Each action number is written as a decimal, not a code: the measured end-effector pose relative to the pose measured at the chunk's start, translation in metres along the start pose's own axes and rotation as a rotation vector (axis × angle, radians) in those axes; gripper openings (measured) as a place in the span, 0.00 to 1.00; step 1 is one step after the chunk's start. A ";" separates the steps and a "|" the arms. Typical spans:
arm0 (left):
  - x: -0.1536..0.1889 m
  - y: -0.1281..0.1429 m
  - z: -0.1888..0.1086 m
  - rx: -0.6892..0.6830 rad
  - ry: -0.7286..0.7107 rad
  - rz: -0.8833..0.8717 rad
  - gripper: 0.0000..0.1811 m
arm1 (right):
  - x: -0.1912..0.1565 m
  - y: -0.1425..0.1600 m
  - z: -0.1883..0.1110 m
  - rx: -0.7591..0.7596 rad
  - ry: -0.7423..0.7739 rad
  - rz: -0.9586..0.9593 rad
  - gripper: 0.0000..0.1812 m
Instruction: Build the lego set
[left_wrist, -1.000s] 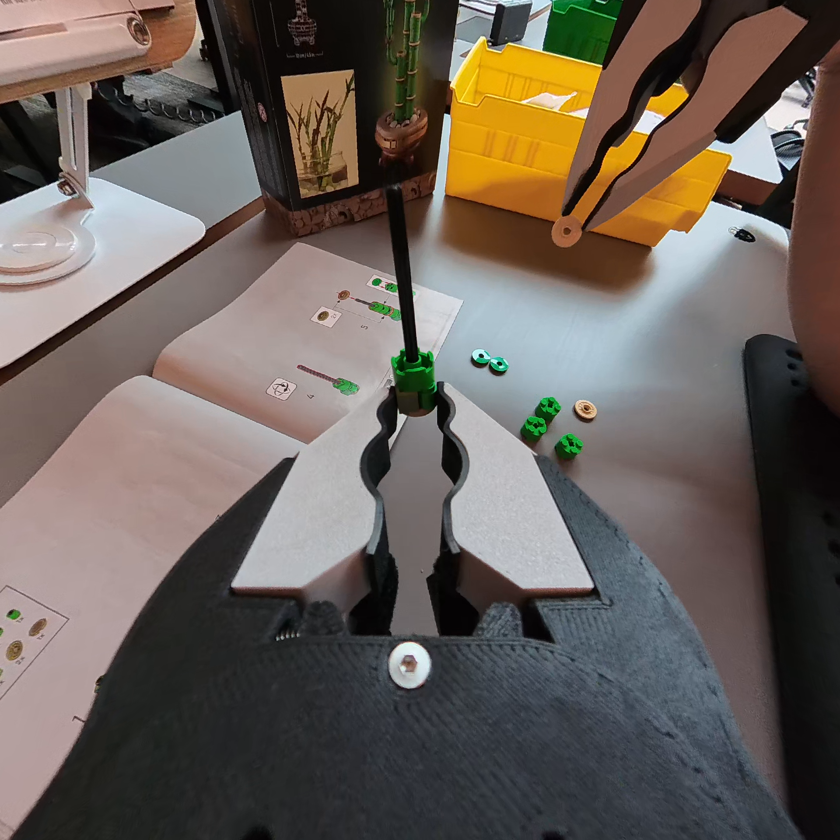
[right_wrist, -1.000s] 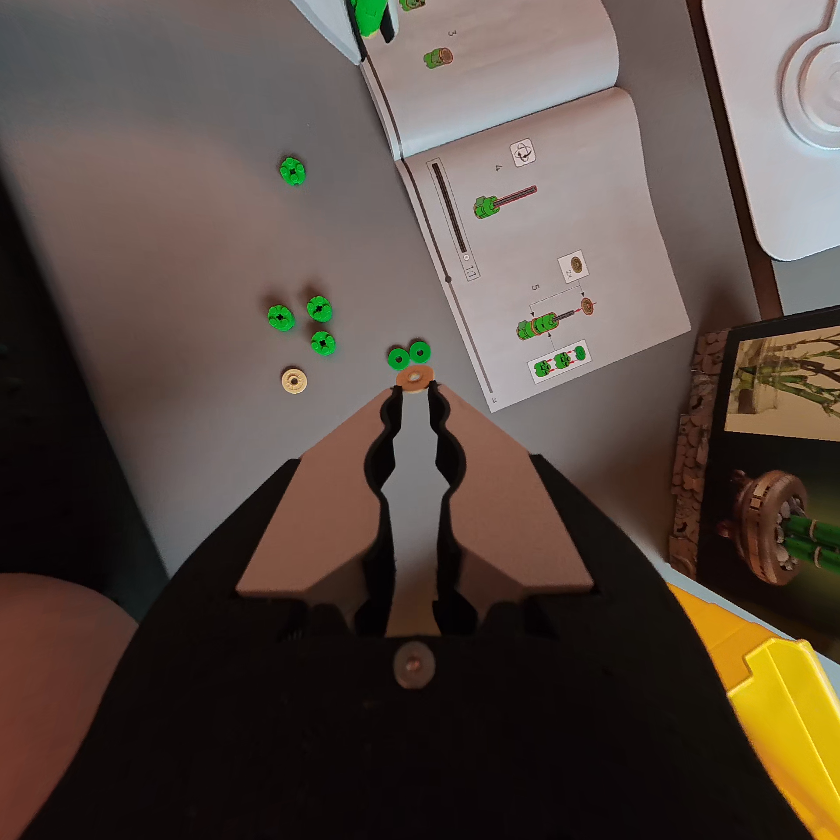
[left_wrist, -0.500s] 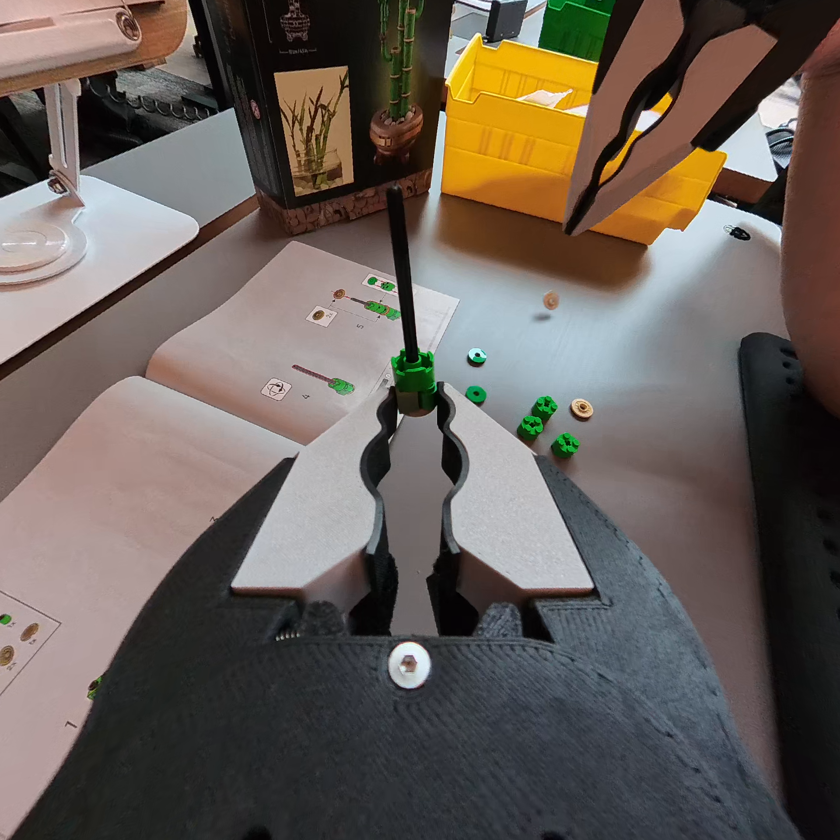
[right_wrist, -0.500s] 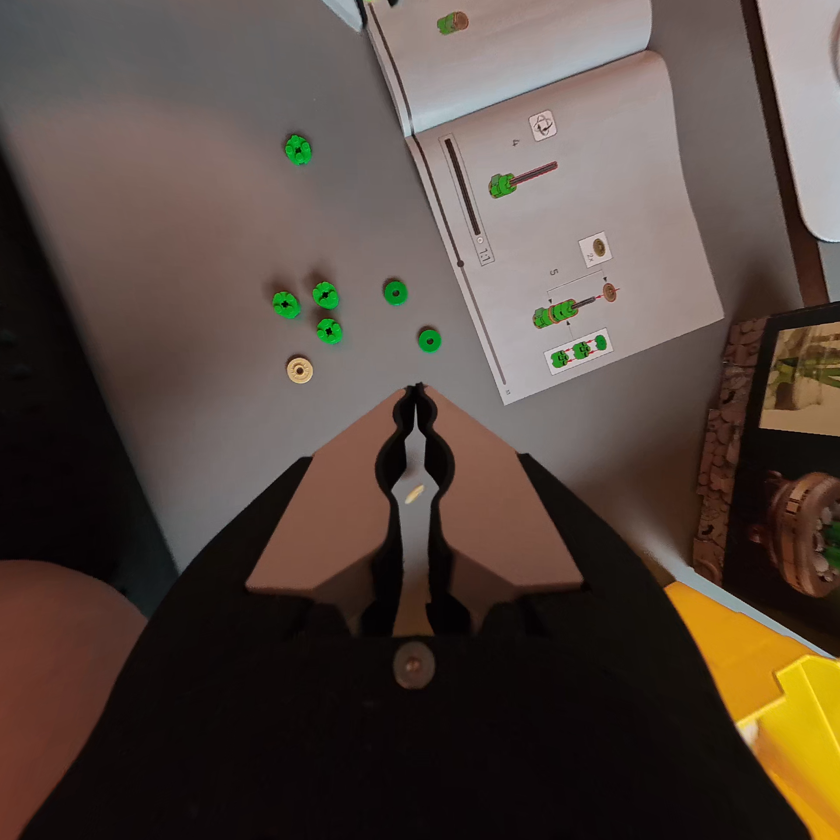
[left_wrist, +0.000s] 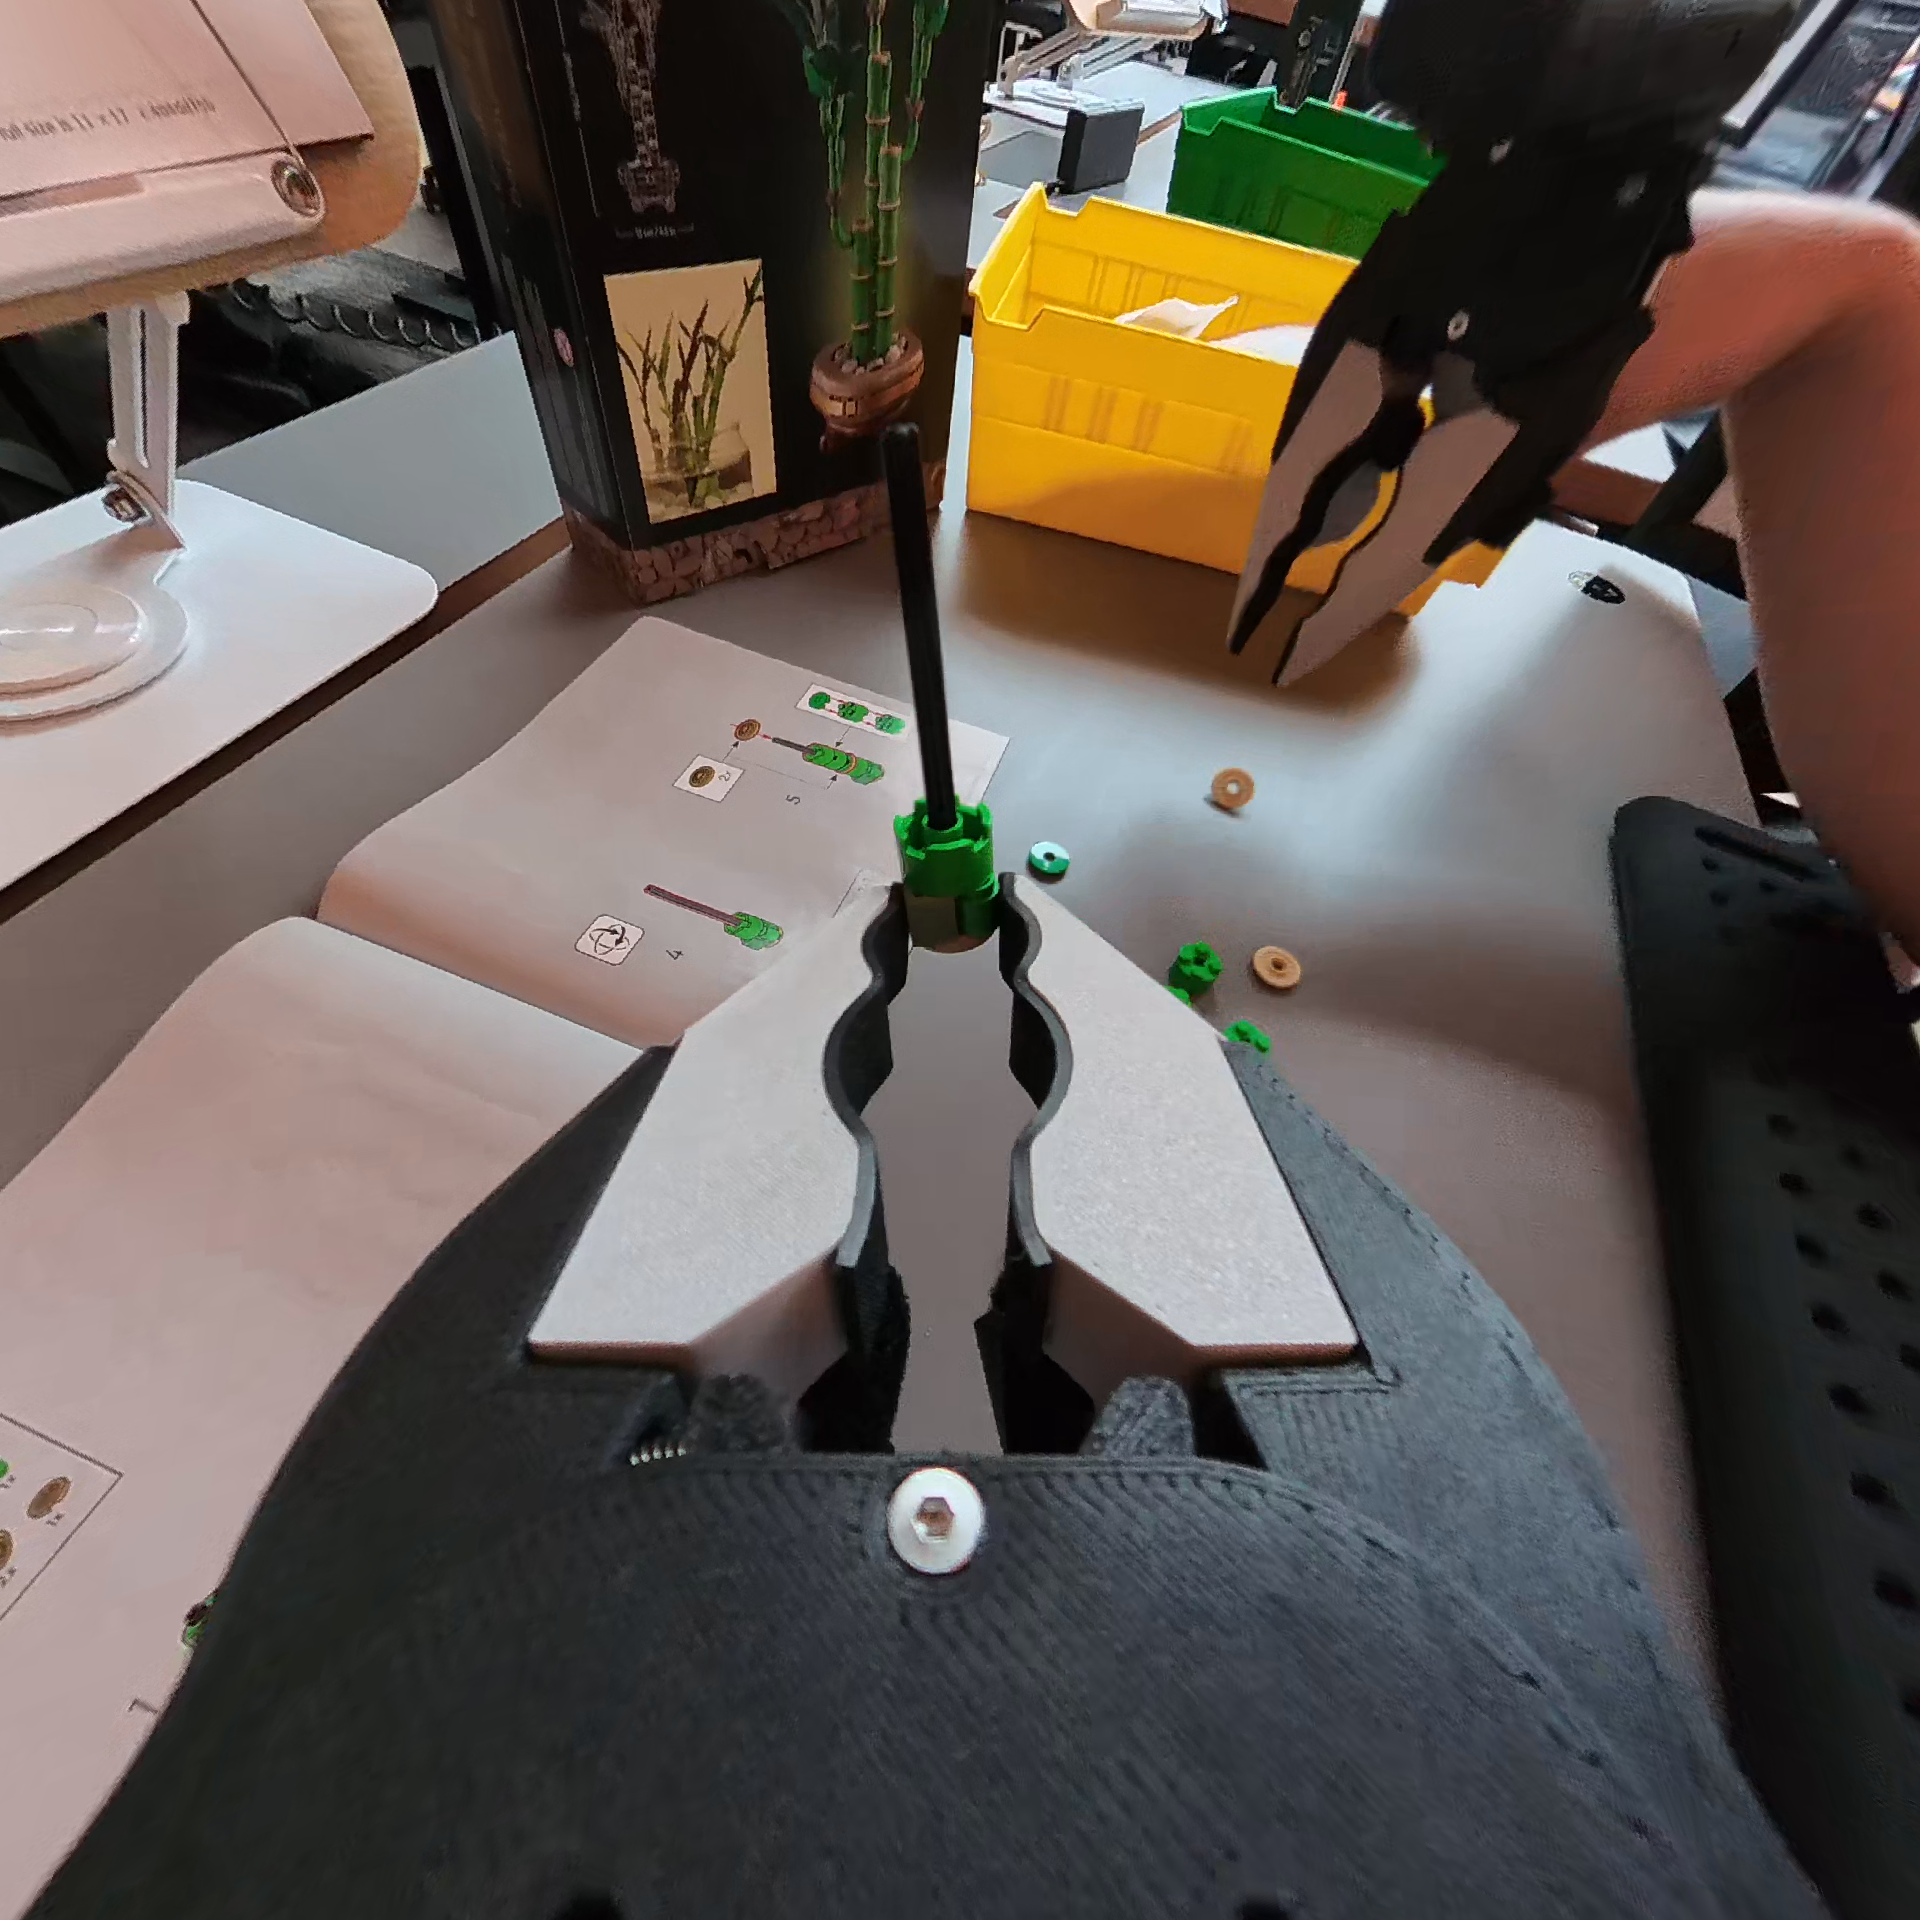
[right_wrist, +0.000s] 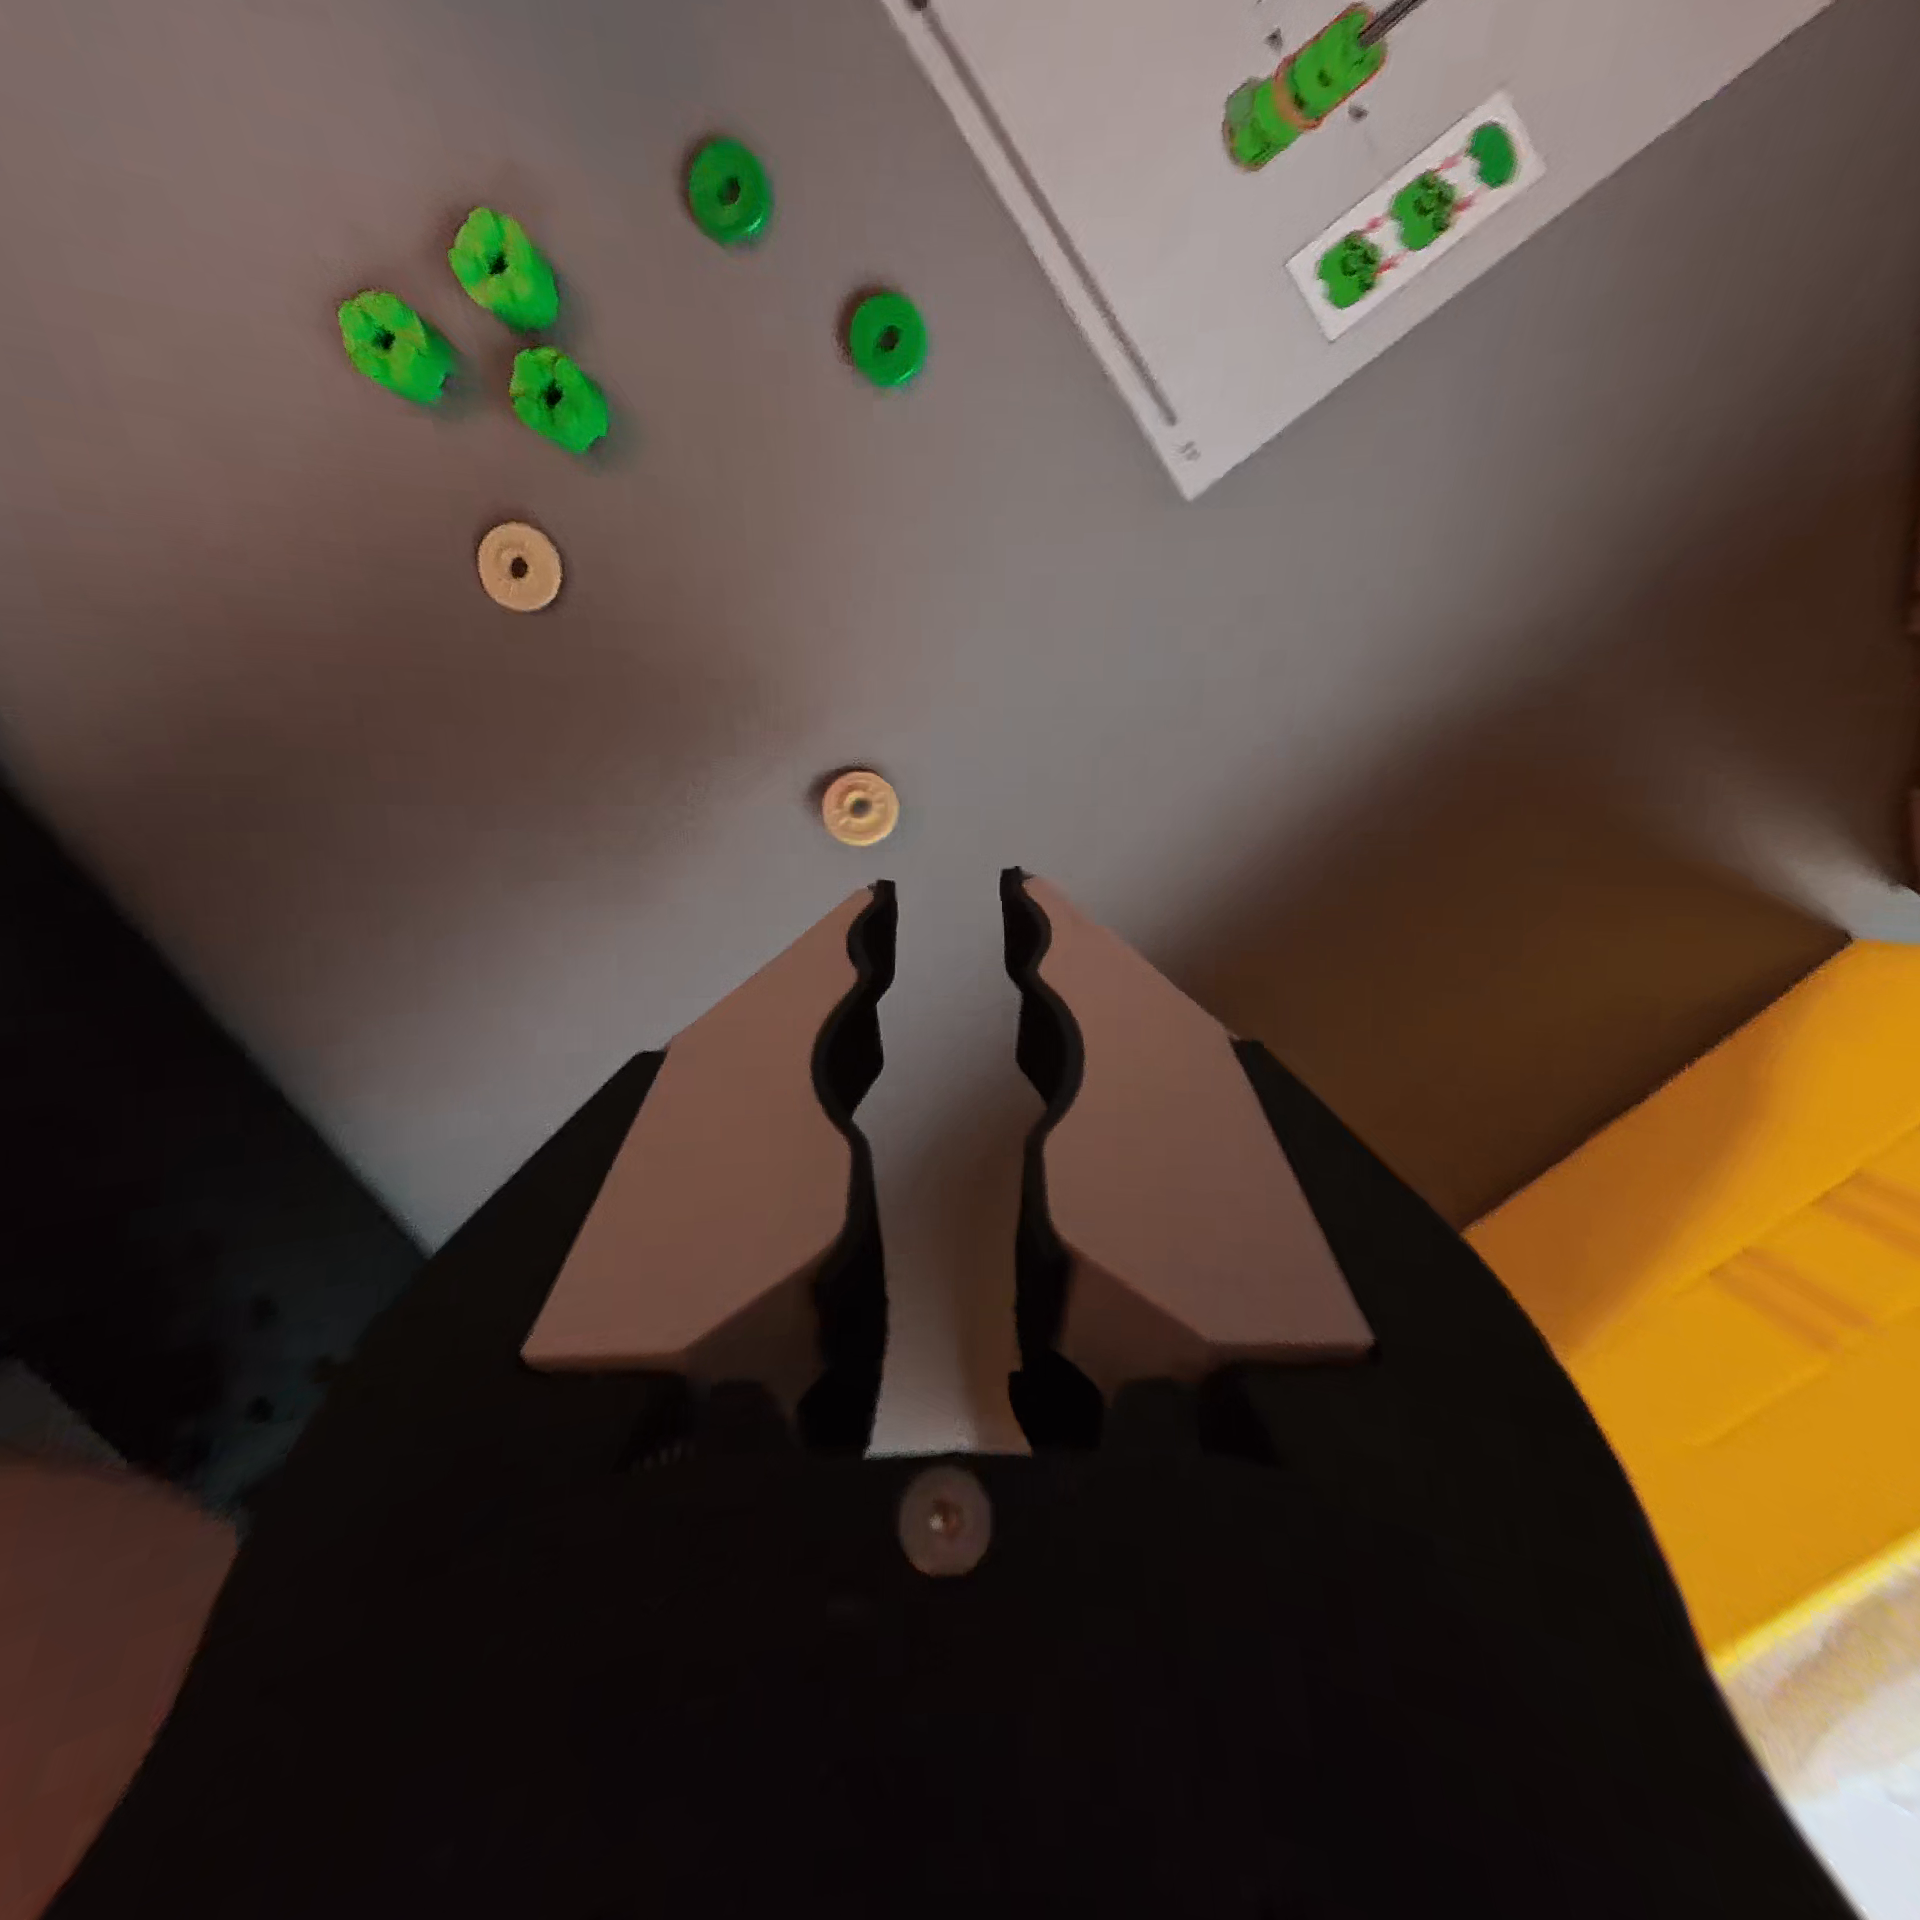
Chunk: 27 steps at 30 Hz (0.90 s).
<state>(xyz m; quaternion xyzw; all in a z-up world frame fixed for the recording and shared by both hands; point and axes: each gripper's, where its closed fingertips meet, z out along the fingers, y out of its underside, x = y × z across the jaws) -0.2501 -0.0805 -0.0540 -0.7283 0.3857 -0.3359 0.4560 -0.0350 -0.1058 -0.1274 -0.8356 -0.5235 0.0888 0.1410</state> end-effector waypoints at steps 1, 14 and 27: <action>0.000 -0.001 -0.001 0.006 0.003 -0.002 0.09 | -0.004 0.001 0.006 0.023 -0.003 -0.033 0.11; 0.003 -0.004 -0.002 0.020 0.021 -0.010 0.09 | -0.020 0.000 0.030 0.111 -0.026 -0.095 0.12; 0.003 0.000 0.002 0.004 0.024 -0.009 0.08 | -0.026 -0.007 0.028 0.077 -0.046 -0.142 0.09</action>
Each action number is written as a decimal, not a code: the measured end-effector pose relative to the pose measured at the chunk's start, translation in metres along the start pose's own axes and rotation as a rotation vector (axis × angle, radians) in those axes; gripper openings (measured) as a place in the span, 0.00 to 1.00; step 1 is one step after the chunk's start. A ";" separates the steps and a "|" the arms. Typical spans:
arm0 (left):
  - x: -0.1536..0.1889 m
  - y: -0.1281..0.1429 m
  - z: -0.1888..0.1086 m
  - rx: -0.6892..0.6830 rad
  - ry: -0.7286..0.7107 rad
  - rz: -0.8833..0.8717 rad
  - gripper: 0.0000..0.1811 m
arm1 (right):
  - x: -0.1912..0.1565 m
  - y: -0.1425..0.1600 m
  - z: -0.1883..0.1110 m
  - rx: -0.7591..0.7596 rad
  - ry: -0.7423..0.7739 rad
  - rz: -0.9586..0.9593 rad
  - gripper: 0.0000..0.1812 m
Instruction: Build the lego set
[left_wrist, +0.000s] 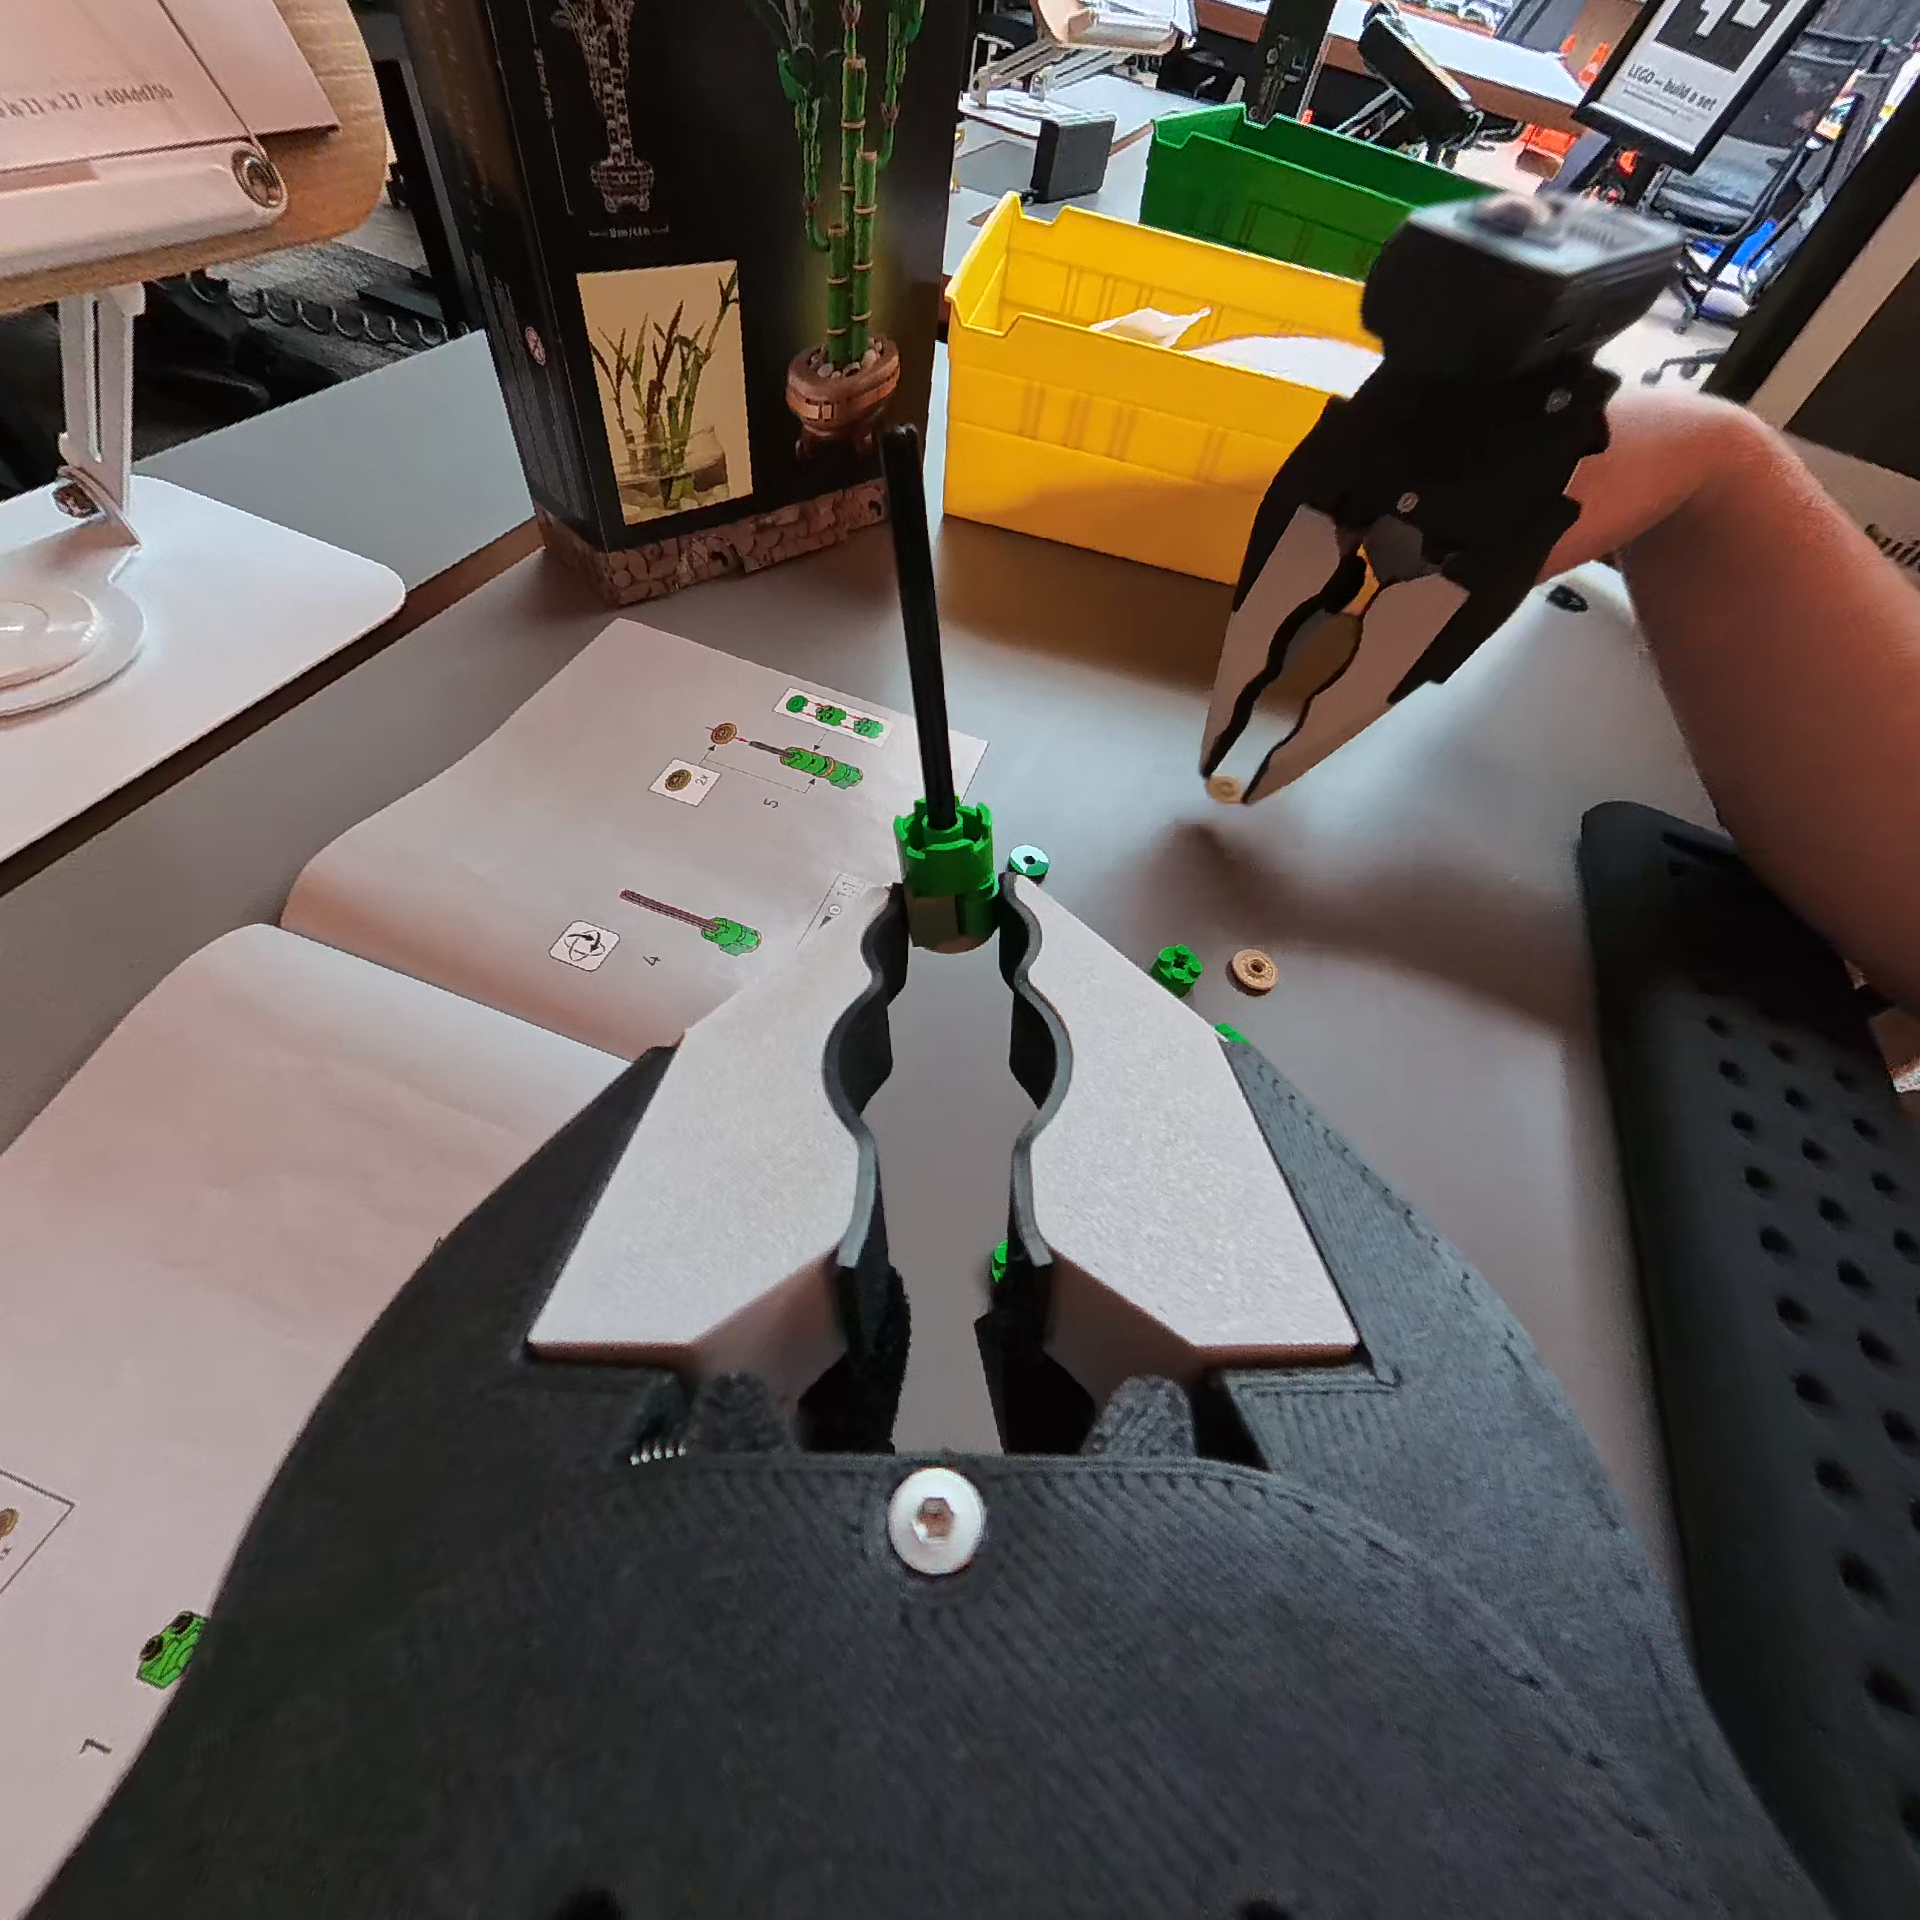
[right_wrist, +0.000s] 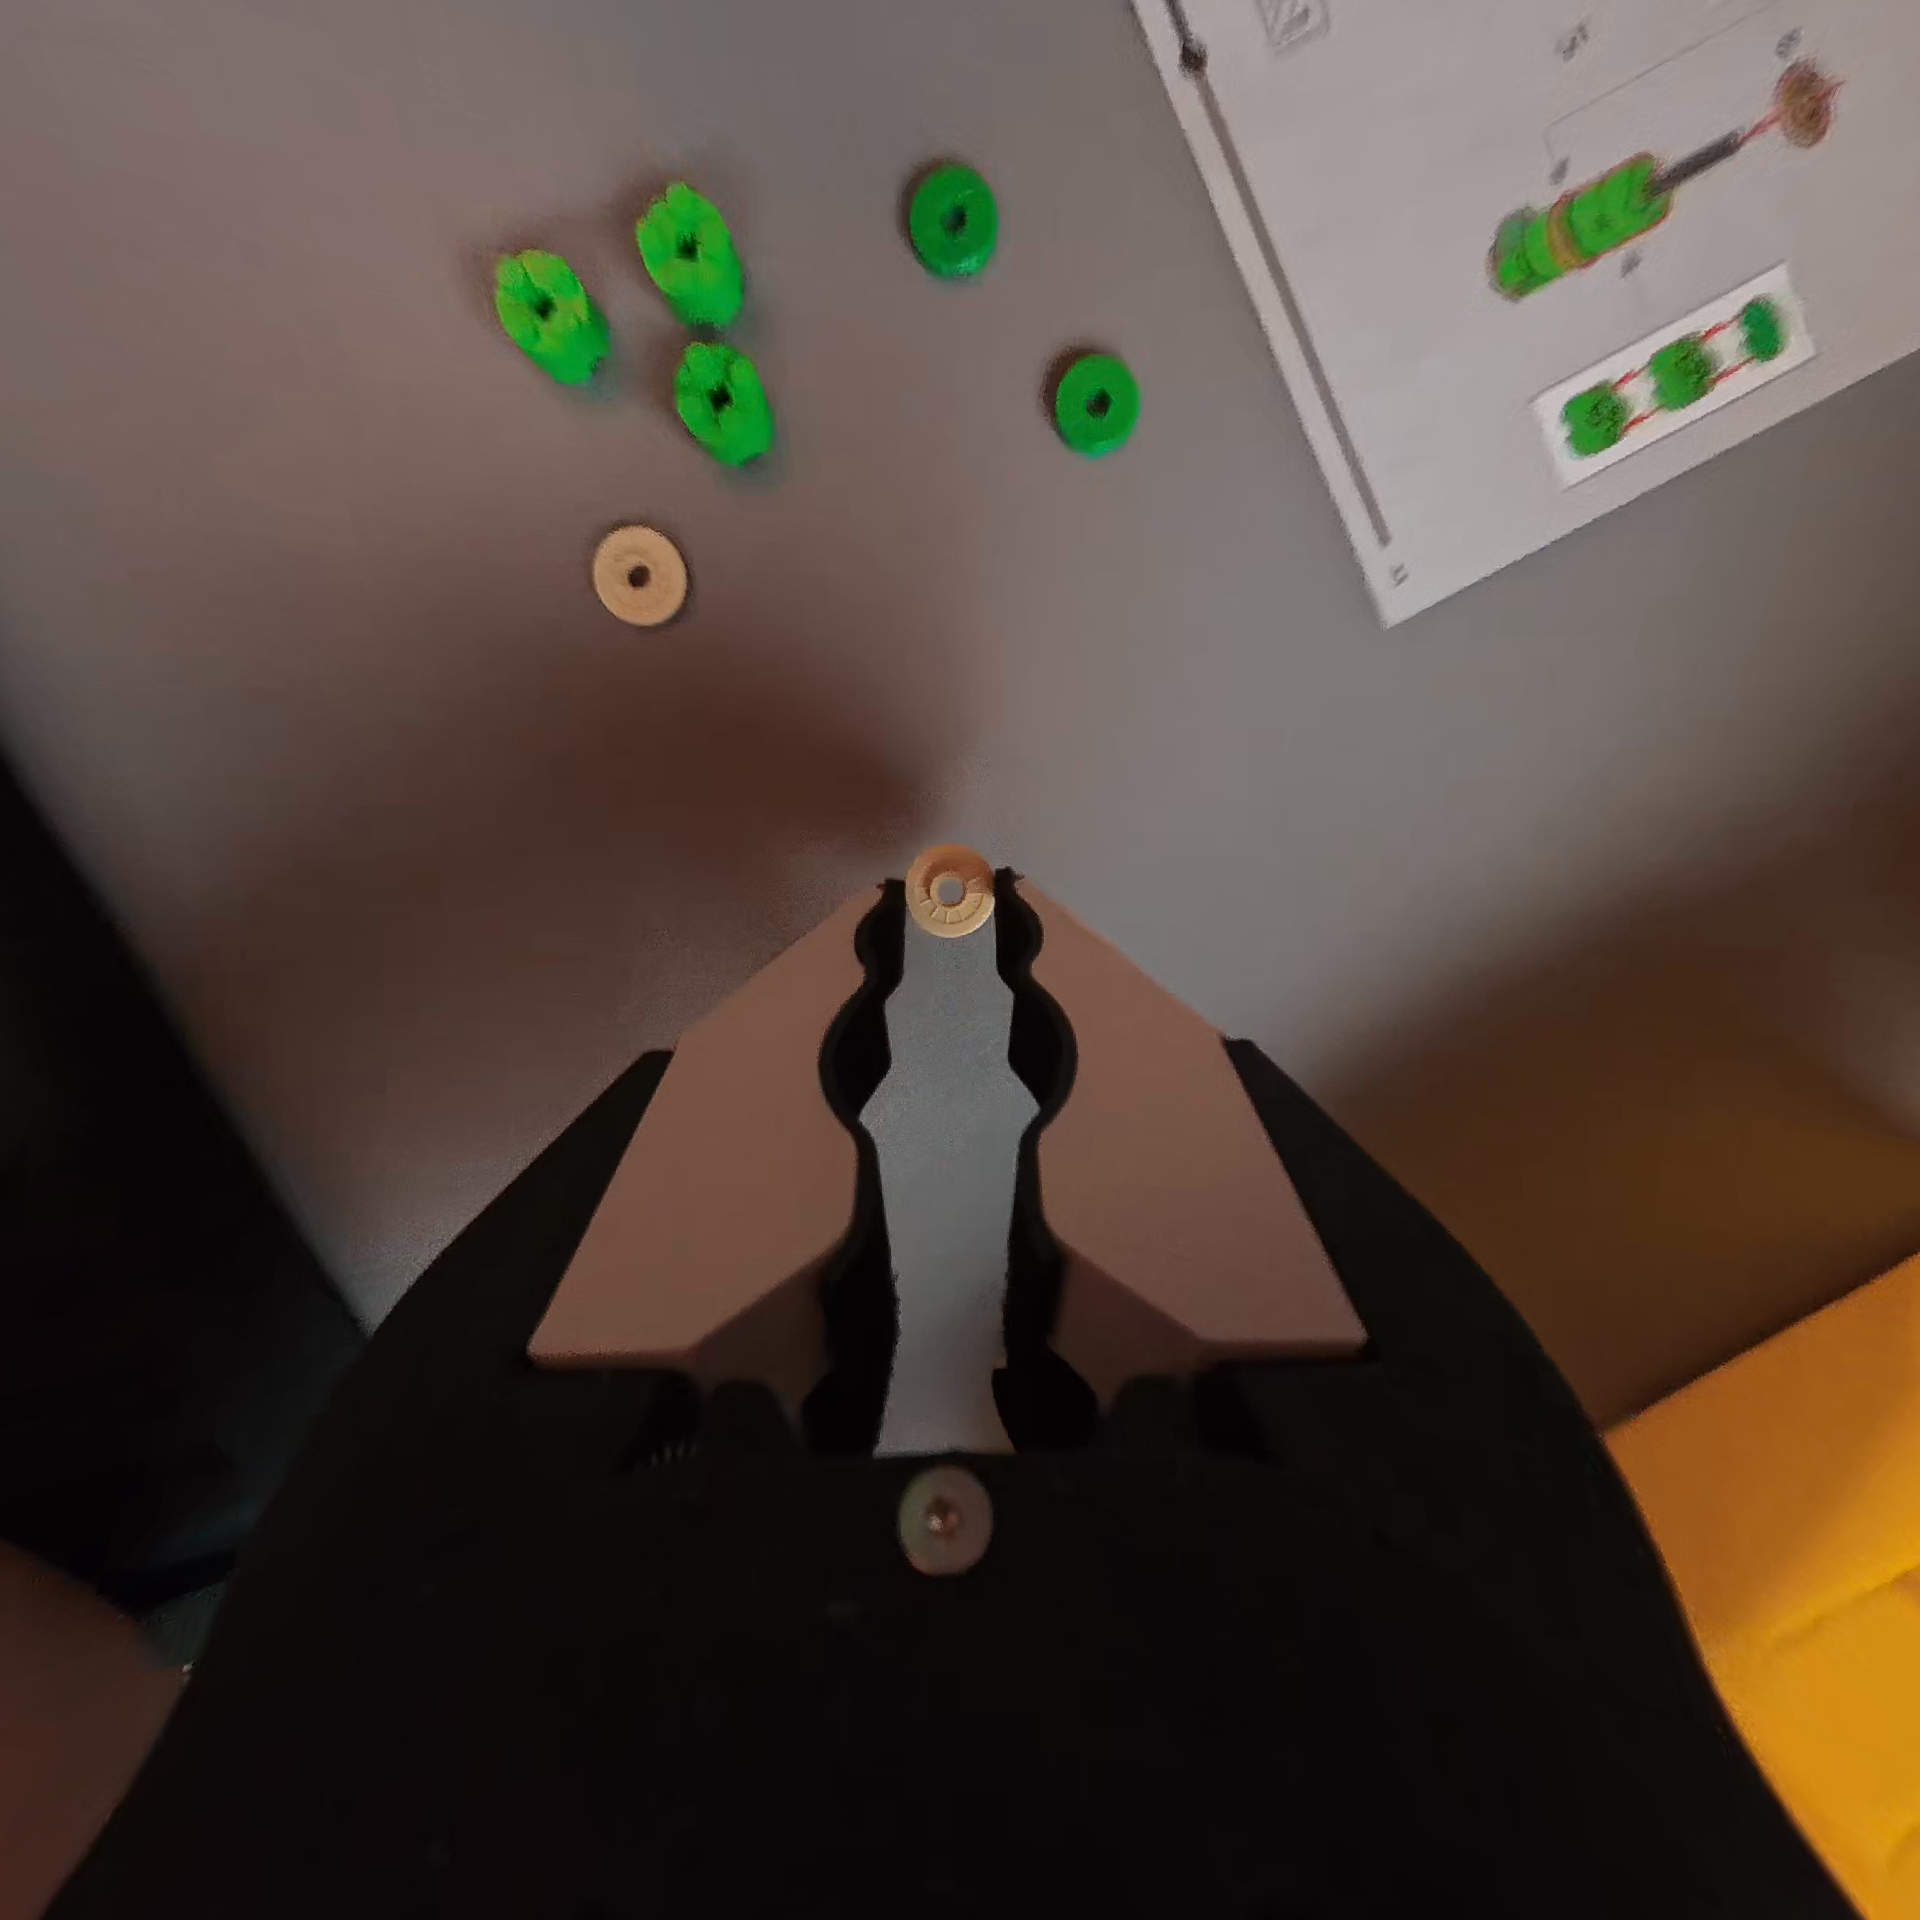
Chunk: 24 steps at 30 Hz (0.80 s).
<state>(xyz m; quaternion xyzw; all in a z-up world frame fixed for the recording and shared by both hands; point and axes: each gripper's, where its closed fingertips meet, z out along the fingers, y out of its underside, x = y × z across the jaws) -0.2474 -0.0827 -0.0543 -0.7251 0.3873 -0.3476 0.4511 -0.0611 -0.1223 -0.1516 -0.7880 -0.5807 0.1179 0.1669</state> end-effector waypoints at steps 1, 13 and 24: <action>0.000 0.000 0.000 0.002 0.000 0.000 0.08 | 0.003 -0.011 -0.013 0.020 0.030 -0.026 0.09; -0.008 0.004 0.001 0.001 -0.022 -0.037 0.08 | 0.024 -0.089 -0.119 0.258 0.266 -0.056 0.09; -0.013 0.015 0.006 -0.043 -0.041 -0.041 0.09 | 0.043 -0.076 -0.095 0.174 0.180 -0.043 0.09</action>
